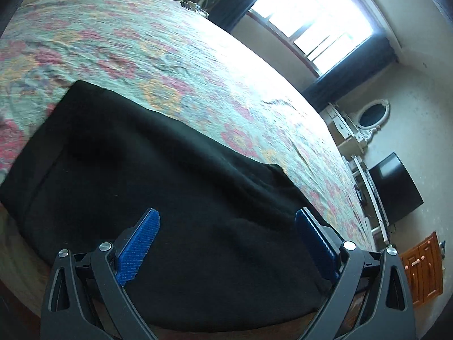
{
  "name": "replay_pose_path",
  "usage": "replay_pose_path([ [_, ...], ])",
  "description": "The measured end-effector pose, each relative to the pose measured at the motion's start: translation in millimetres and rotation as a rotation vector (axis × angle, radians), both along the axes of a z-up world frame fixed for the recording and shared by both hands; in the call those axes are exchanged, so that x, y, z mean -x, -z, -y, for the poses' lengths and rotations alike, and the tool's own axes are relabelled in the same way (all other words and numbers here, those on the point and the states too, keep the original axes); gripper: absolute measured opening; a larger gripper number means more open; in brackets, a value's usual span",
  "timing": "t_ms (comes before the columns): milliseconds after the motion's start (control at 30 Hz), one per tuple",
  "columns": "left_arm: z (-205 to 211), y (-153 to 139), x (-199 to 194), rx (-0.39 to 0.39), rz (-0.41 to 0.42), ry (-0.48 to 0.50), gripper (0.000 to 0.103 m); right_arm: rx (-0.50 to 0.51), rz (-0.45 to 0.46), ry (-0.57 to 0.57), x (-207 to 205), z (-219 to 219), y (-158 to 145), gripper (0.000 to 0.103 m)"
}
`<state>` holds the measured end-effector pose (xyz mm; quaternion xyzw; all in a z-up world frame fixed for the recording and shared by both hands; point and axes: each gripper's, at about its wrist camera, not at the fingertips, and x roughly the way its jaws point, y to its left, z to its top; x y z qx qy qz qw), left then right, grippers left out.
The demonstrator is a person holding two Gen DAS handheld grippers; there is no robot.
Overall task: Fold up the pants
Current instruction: 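Withdraw the open right gripper from the folded trousers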
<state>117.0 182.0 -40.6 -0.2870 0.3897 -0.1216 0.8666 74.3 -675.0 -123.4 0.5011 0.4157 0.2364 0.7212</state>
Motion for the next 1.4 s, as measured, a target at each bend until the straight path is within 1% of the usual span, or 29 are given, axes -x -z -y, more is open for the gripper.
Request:
replay_pose_path([
  [33, -10.0, 1.0, 2.0, -0.019, -0.005, -0.022, 0.096, 0.005, -0.013, -0.003, -2.6, -2.5, 1.3, 0.048],
  [67, -18.9, 3.0, 5.2, -0.027, -0.008, -0.041, 0.096, 0.011, -0.031, -0.007, -4.0, -6.1, 3.9, 0.036],
  [100, -29.9, 6.5, 7.9, -0.028, -0.012, -0.058, 0.096, 0.038, -0.053, -0.014, -4.7, -8.6, 7.2, 0.011],
  [167, -47.6, 13.3, 12.3, -0.051, -0.034, -0.086, 0.096, 0.093, -0.09, 0.005, -2.5, -10.0, 12.5, 0.011],
  [233, -59.1, 15.1, 18.6, -0.035, -0.007, -0.082, 0.096, 0.102, -0.089, 0.036, 1.6, -5.8, 11.5, 0.01],
  [267, -58.2, 15.1, 18.3, -0.042, 0.0, -0.087, 0.096, 0.124, -0.088, 0.045, 5.8, -2.5, 10.6, 0.01],
  [300, -60.8, 15.8, 19.7, -0.071, -0.005, -0.104, 0.096, 0.141, -0.09, 0.055, 8.4, 0.7, 10.4, 0.01],
  [333, -62.4, 17.1, 20.2, -0.076, -0.009, -0.098, 0.096, 0.148, -0.1, 0.067, 10.2, 4.2, 11.9, 0.01],
  [400, -65.2, 20.5, 22.7, -0.057, 0.002, -0.076, 0.096, 0.161, -0.111, 0.075, 10.5, 6.0, 14.7, 0.01],
  [467, -60.9, 20.5, 22.2, -0.091, 0.005, -0.053, 0.096, 0.208, -0.12, 0.066, 7.1, 1.9, 6.2, 0.014],
  [500, -58.6, 19.1, 21.3, -0.119, 0.006, -0.036, 0.096, 0.271, -0.126, 0.076, 6.6, -0.2, -5.0, 0.02],
  [533, -57.8, 17.2, 20.8, -0.134, 0.01, -0.028, 0.096, 0.377, -0.133, 0.094, 5.3, -2.2, -20.4, 0.034],
  [567, -58.3, 14.2, 21.7, -0.138, 0.021, -0.034, 0.096, 0.482, -0.13, 0.126, 5.2, -5.7, -37.7, 0.041],
  [600, -60.5, 10.8, 23.3, -0.13, 0.041, -0.046, 0.096, 0.57, -0.114, 0.168, 4.1, -10.0, -55.8, 0.055],
  [633, -64.2, 9.7, 23.7, -0.114, 0.06, -0.058, 0.096, 0.617, -0.08, 0.198, 1.0, -18.6, -73.6, 0.056],
  [667, -68.2, 9.5, 23.8, -0.1, 0.068, -0.072, 0.096, 0.615, -0.031, 0.202, -5.5, -31.4, -89.3, 0.056],
  [700, -73.1, 11.9, 21.7, -0.081, 0.058, -0.077, 0.096, 0.588, 0.021, 0.178, -15.0, -50.0, -102.5, 0.058],
  [767, -77.7, 20.0, 17.2, -0.059, 0.016, -0.067, 0.096, 0.511, 0.119, 0.062, -44.5, -107.7, -123.7, 0.06],
  [833, -76.4, 22.2, 16.6, -0.083, 0.027, -0.039, 0.096, 0.415, 0.179, -0.104, -88.1, -186.4, -138.3, 0.061],
  [900, -71.8, 22.7, 18.6, -0.118, 0.033, -0.022, 0.096, 0.315, 0.203, -0.265, -132.0, -266.4, -141.8, 0.061],
  [933, -70.6, 23.4, 19.0, -0.125, 0.034, -0.021, 0.096, 0.281, 0.202, -0.346, -152.8, -304.3, -139.0, 0.061],
  [1000, -69.8, 24.2, 18.8, -0.126, 0.033, -0.023, 0.096, 0.283, 0.193, -0.466, -190.9, -381.7, -137.0, 0.061],
  [1100, -73.8, 25.5, 18.8, -0.085, 0.036, -0.036, 0.096, 0.281, 0.142, -0.604, -229.2, -467.8, -119.2, 0.061],
  [1133, -74.8, 25.6, 18.9, -0.075, 0.037, -0.035, 0.096, 0.301, 0.127, -0.639, -240.7, -494.3, -113.7, 0.061],
  [1200, -75.9, 26.5, 19.5, -0.066, 0.042, -0.026, 0.096, 0.35, 0.099, -0.692, -255.8, -533.9, -101.2, 0.061],
  [1267, -76.7, 26.6, 20.1, -0.061, 0.048, -0.018, 0.096, 0.391, 0.049, -0.721, -268.0, -561.0, -88.2, 0.061],
  [1300, -77.2, 26.8, 20.7, -0.055, 0.051, -0.016, 0.096, 0.389, 0.027, -0.731, -273.1, -571.0, -81.7, 0.061],
  [1400, -79.3, 28.5, 22.9, -0.035, 0.058, -0.015, 0.096, 0.316, -0.044, -0.783, -279.0, -588.8, -68.0, 0.061],
])
